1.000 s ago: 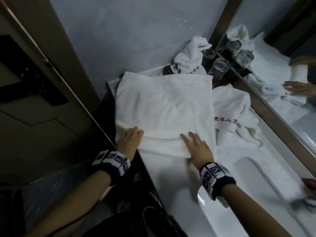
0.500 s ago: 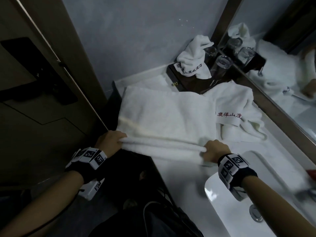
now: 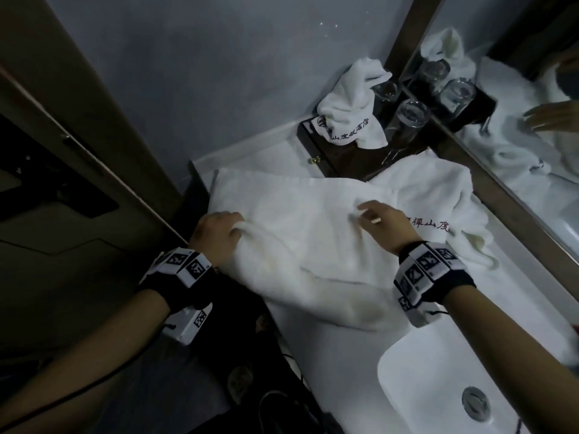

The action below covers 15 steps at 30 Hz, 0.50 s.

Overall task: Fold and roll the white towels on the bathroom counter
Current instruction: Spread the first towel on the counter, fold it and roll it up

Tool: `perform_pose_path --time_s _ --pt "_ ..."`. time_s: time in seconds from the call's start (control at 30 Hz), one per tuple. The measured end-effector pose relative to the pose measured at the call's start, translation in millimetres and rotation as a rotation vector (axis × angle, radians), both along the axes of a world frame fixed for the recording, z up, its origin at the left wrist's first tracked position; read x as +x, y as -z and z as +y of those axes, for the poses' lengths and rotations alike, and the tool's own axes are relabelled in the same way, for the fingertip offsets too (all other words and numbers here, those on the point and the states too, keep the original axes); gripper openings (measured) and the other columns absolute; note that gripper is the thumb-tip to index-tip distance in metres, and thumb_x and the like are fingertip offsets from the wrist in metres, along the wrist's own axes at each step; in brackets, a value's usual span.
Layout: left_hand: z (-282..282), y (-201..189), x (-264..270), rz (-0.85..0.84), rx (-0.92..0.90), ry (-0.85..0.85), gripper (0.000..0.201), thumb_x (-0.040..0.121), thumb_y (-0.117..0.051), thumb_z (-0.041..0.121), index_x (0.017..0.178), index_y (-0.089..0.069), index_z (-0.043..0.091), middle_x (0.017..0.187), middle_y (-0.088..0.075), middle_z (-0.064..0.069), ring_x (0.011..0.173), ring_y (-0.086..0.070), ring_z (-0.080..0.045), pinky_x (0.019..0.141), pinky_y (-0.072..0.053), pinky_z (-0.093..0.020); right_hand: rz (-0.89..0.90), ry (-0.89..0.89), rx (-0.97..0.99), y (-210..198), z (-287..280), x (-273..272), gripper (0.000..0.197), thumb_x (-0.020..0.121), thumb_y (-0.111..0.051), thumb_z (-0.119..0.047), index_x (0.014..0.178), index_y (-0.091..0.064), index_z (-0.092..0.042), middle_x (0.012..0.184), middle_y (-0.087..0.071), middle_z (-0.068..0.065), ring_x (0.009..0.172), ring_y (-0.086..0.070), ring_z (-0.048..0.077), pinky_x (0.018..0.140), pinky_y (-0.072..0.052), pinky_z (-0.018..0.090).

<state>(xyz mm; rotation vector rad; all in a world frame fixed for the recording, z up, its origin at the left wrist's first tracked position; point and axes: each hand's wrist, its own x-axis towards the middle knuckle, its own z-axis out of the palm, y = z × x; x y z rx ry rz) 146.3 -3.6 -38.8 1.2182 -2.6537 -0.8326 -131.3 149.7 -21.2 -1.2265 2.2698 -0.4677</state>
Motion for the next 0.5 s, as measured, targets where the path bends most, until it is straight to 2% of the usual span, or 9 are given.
perform_pose_path --time_s 0.07,0.1,0.13,0.2,0.27,0.33,0.43,0.5 --pt "-9 4 -18 -0.190 0.090 0.053 0.026 0.090 -0.043 0.014 0.108 -0.058 0.005 0.114 -0.063 -0.018 0.105 -0.056 -0.035 0.095 -0.042 -0.037 0.010 0.027 -0.038 3 -20 -9 0.038 0.091 -0.056 -0.022 0.125 -0.050 -0.006 0.119 -0.056 0.016 0.111 -0.054 0.029 0.095 -0.044 0.035" --pt "-13 6 -27 -0.289 0.114 0.101 0.025 0.091 -0.043 0.016 0.110 -0.056 0.007 0.117 -0.061 -0.016 0.107 -0.055 -0.034 0.094 -0.041 -0.036 0.021 0.052 -0.051 5 -28 -14 0.042 0.091 -0.057 -0.023 0.127 -0.048 -0.005 0.123 -0.053 0.017 0.115 -0.051 0.030 0.098 -0.042 0.037" --pt "-17 8 -35 -0.365 0.115 0.142 0.024 0.091 -0.042 0.019 0.109 -0.054 0.009 0.117 -0.061 -0.014 0.106 -0.054 -0.034 0.092 -0.041 -0.036 0.032 0.079 -0.065 8 -36 -19 0.045 0.090 -0.058 -0.025 0.128 -0.046 -0.003 0.125 -0.050 0.018 0.118 -0.047 0.031 0.100 -0.039 0.038" --pt "-24 8 -50 -0.411 0.094 0.145 0.021 0.089 -0.043 0.024 0.100 -0.055 0.010 0.111 -0.063 -0.010 0.100 -0.056 -0.033 0.087 -0.044 -0.037 0.031 0.128 -0.071 15 -49 -30 0.054 0.086 -0.064 -0.030 0.127 -0.045 -0.002 0.128 -0.047 0.018 0.121 -0.043 0.033 0.102 -0.034 0.035" --pt "-30 10 -64 -0.349 0.072 0.092 0.018 0.088 -0.045 0.024 0.089 -0.056 0.010 0.103 -0.064 -0.009 0.094 -0.057 -0.031 0.085 -0.044 -0.037 0.018 0.157 -0.013 21 -58 -38 0.064 0.079 -0.070 -0.038 0.127 -0.042 -0.007 0.128 -0.048 0.013 0.121 -0.042 0.031 0.102 -0.029 0.036" --pt "-37 14 -77 -0.267 0.066 0.068 0.015 0.088 -0.045 0.019 0.091 -0.056 0.007 0.102 -0.062 -0.012 0.094 -0.056 -0.031 0.085 -0.041 -0.036 0.007 0.164 0.044 27 -63 -45 0.071 0.072 -0.074 -0.044 0.124 -0.037 -0.013 0.124 -0.052 0.008 0.120 -0.043 0.028 0.103 -0.024 0.037" --pt "-52 20 -97 -0.124 0.084 0.077 0.027 0.089 -0.044 0.008 0.114 -0.052 0.003 0.117 -0.054 -0.016 0.108 -0.048 -0.031 0.094 -0.040 -0.039 0.011 0.154 0.052 33 -68 -51 0.069 0.069 -0.077 -0.041 0.115 -0.037 -0.010 0.111 -0.056 0.009 0.111 -0.047 0.030 0.100 -0.024 0.037" --pt "-65 24 -109 -0.041 0.089 0.104 0.038 0.089 -0.044 0.003 0.127 -0.045 0.003 0.130 -0.049 -0.014 0.118 -0.043 -0.028 0.102 -0.036 -0.037 0.037 0.120 0.008 34 -69 -54 0.054 0.072 -0.077 -0.037 0.104 -0.041 -0.012 0.097 -0.056 0.006 0.096 -0.051 0.030 0.086 -0.031 0.035"
